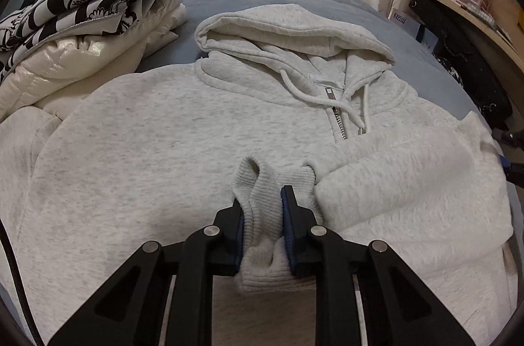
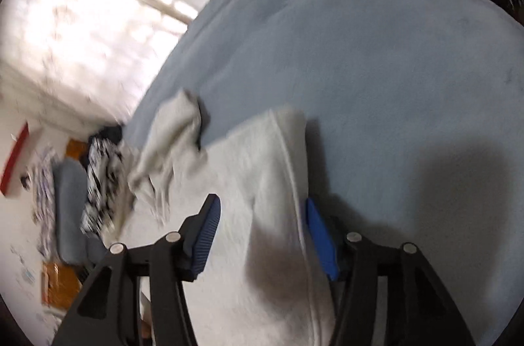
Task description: Fold large clothes
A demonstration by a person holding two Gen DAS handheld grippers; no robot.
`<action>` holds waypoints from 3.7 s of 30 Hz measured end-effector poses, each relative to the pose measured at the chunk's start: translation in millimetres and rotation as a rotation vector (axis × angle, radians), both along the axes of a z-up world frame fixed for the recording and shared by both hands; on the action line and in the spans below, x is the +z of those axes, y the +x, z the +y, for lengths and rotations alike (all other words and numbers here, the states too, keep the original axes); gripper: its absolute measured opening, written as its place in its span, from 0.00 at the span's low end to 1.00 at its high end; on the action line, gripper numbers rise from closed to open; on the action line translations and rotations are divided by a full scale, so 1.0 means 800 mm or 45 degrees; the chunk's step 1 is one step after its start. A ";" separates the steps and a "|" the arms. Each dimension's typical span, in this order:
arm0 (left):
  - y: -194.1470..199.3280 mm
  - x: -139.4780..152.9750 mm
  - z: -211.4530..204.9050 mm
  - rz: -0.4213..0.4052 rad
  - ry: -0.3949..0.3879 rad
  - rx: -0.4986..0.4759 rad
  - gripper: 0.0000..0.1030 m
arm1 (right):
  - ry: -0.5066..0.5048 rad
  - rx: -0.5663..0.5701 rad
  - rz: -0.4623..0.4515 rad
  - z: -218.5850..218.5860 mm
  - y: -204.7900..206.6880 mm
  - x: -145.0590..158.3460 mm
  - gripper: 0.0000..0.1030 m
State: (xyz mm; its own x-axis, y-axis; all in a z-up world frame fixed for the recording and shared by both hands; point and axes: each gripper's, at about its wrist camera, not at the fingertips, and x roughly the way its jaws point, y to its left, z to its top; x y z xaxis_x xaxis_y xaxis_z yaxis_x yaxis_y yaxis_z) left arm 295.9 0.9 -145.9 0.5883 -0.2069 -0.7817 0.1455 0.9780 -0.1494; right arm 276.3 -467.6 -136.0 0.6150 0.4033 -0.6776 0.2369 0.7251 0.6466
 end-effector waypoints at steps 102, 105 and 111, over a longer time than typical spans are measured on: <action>-0.171 0.081 -0.090 -0.117 0.330 -0.169 0.47 | -0.451 0.131 0.060 0.207 -0.204 0.063 0.12; -0.196 0.088 -0.072 -0.111 0.318 -0.114 0.47 | -0.456 0.152 0.064 0.226 -0.218 0.063 0.12; -0.240 0.096 -0.027 -0.115 0.288 -0.050 0.48 | -0.469 0.220 0.054 0.272 -0.241 0.066 0.13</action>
